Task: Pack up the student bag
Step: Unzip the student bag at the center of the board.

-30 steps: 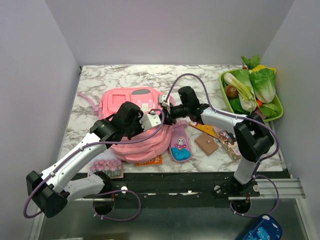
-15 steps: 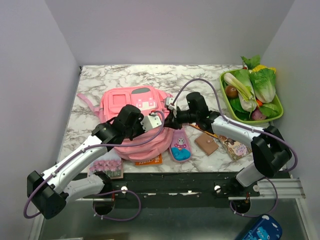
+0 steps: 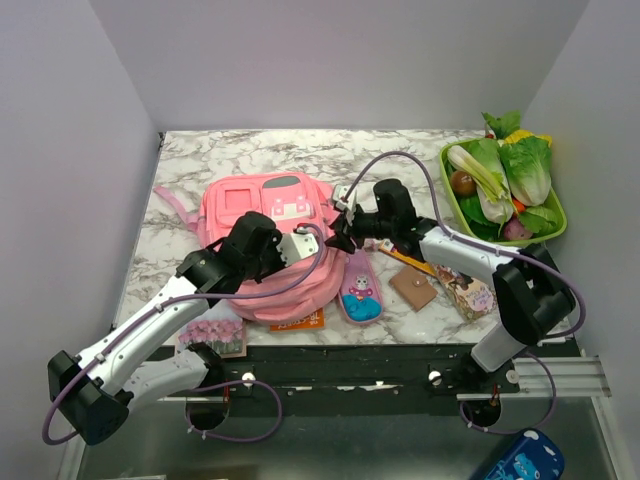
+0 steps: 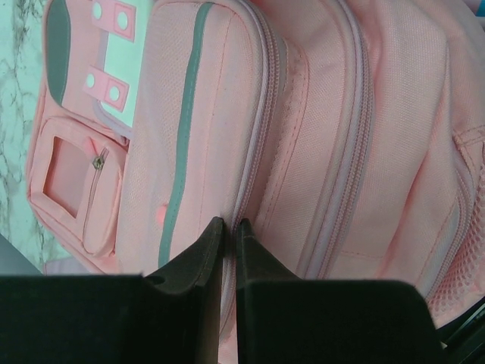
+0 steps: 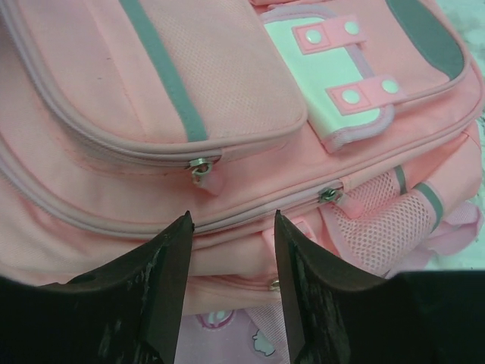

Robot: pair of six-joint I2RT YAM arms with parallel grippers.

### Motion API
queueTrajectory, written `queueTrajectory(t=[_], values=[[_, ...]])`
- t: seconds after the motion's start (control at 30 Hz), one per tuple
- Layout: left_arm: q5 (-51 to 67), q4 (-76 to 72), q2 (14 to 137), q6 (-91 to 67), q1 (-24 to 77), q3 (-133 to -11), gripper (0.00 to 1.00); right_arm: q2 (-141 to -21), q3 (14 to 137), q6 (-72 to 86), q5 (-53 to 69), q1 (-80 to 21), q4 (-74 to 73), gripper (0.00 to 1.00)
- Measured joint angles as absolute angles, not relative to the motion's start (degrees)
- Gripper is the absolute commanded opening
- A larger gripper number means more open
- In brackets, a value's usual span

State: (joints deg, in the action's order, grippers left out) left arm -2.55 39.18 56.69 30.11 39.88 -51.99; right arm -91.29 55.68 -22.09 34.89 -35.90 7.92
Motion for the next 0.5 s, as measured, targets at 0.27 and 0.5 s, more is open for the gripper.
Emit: queueTrajectory(t=[0.27,0.5], values=[[-2.5,39.6,56.4,30.0,39.9,-52.0,0.11,-96.9,59.4,-22.0,39.1,-35.1,10.2,0.56],[-2.5,39.6,56.4,30.0,39.9,-52.0,0.12,-98.8,60.4,-22.2,44.9,-35.1,10.2,0.53]])
